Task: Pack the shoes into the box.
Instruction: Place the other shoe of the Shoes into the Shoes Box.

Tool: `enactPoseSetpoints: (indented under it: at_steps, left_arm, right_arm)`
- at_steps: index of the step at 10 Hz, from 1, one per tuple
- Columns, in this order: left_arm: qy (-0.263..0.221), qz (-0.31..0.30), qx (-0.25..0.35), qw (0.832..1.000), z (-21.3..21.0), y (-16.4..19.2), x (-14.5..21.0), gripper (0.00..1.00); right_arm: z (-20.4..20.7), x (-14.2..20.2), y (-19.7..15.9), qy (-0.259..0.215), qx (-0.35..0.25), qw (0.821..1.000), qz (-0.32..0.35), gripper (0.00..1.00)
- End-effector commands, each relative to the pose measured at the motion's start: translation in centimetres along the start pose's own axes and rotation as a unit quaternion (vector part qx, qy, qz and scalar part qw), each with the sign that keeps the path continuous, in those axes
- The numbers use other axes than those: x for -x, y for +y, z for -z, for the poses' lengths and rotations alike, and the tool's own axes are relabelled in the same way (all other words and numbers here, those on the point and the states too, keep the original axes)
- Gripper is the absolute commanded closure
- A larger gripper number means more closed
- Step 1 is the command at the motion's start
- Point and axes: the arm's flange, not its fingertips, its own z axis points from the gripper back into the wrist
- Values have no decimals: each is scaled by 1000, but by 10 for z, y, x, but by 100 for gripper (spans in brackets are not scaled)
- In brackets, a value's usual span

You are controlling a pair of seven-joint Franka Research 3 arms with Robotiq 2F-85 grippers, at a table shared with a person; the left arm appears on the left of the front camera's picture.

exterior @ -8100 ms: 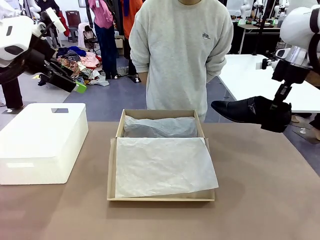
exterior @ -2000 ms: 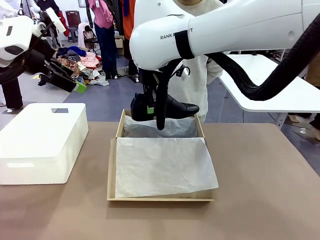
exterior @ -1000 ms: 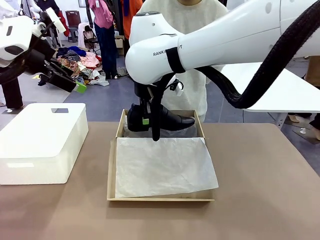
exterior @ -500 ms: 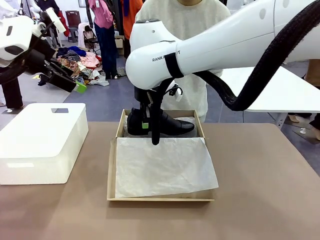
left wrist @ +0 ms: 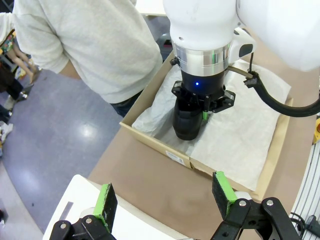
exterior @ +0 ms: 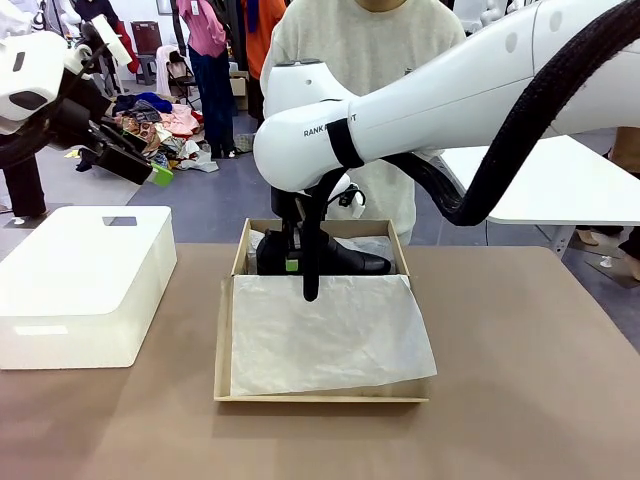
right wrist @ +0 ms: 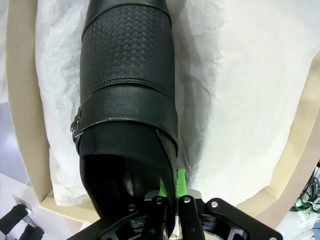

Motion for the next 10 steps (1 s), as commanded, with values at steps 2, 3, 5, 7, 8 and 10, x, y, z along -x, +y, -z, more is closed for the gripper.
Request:
enactPoseSetpoints:
  at_steps: [2, 3, 5, 7, 8, 10]
  left_arm:
    - [-8, 2, 0, 1000, 1, 1, 0, 0]
    - [-8, 2, 0, 1000, 1, 1, 0, 0]
    - [-8, 2, 0, 1000, 1, 1, 0, 0]
    - [-8, 2, 0, 1000, 1, 1, 0, 0]
    - [-8, 2, 0, 1000, 1, 1, 0, 0]
    - [-8, 2, 0, 1000, 1, 1, 0, 0]
  right_arm:
    - [6, -1, -3, 7, 7, 1000, 13, 100]
    - [5, 0, -4, 5, 11, 1000, 13, 100]
    - [-2, 0, -6, 10, 19, 1000, 11, 60]
    - [-21, -2, -7, 11, 11, 1000, 11, 20]
    - [-31, -3, -7, 9, 6, 1000, 13, 0]
    - [-47, -4, -7, 7, 7, 1000, 11, 0]
